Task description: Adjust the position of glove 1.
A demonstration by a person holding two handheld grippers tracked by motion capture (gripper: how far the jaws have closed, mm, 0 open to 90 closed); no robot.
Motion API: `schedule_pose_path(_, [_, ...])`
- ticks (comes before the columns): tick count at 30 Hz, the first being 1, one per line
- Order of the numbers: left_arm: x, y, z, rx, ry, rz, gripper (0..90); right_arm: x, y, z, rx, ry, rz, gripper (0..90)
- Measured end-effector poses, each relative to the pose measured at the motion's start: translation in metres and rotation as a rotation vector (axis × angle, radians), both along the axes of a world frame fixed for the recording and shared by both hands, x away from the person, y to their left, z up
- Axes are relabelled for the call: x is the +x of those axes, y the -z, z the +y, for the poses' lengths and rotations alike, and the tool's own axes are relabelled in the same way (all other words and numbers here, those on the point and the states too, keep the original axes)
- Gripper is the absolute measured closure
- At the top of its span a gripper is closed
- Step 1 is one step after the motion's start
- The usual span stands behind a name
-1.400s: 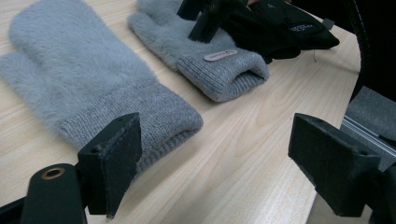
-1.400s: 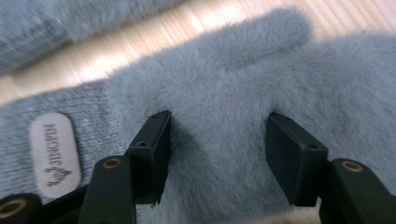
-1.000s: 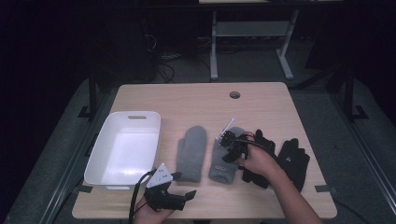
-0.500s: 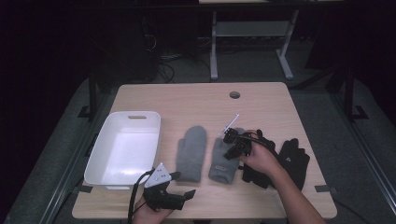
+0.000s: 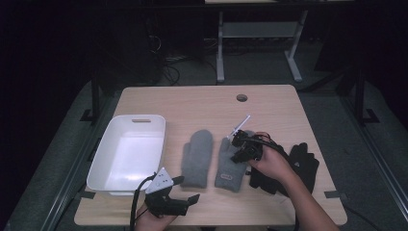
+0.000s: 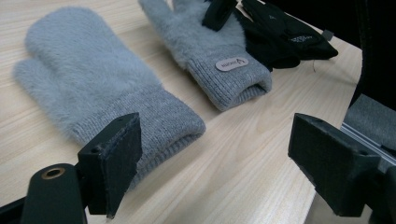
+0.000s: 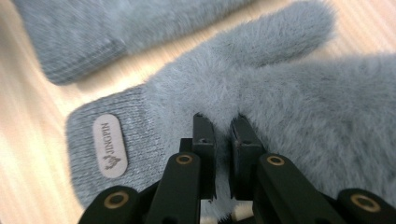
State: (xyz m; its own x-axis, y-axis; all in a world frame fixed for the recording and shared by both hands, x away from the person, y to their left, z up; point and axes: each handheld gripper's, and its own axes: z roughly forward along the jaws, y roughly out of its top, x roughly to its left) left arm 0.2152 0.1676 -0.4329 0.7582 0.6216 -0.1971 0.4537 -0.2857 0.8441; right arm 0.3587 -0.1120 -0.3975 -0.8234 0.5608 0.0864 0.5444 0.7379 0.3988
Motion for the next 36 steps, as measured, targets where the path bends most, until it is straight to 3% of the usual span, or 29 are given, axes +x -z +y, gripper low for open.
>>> schedule_pose_path(4, [0.0, -0.001, 0.002, 0.01, 0.0, -0.006, 17.4, -0.004, -0.014, 0.001, 0.013, -0.013, -0.016, 83.3])
schedule_pose_path(11, [-0.003, -0.004, 0.005, -0.009, -0.017, -0.021, 17.4, -0.011, -0.038, 0.008, 0.044, -0.042, -0.04, 83.5])
schedule_pose_path(17, [-0.005, -0.006, 0.006, -0.021, -0.031, -0.029, 17.3, -0.011, -0.054, 0.027, 0.064, -0.074, -0.059, 83.5])
schedule_pose_path(27, [-0.006, -0.01, 0.01, -0.04, -0.055, -0.044, 17.3, 0.004, -0.054, 0.068, 0.062, -0.121, -0.021, 83.4])
schedule_pose_path(28, [-0.006, -0.01, 0.01, -0.034, -0.052, -0.045, 17.3, 0.007, -0.052, 0.08, 0.052, -0.143, -0.006, 83.4])
schedule_pose_path(36, [-0.005, -0.011, 0.012, -0.037, -0.057, -0.043, 17.3, 0.015, -0.041, 0.11, 0.013, -0.178, 0.043, 83.3])
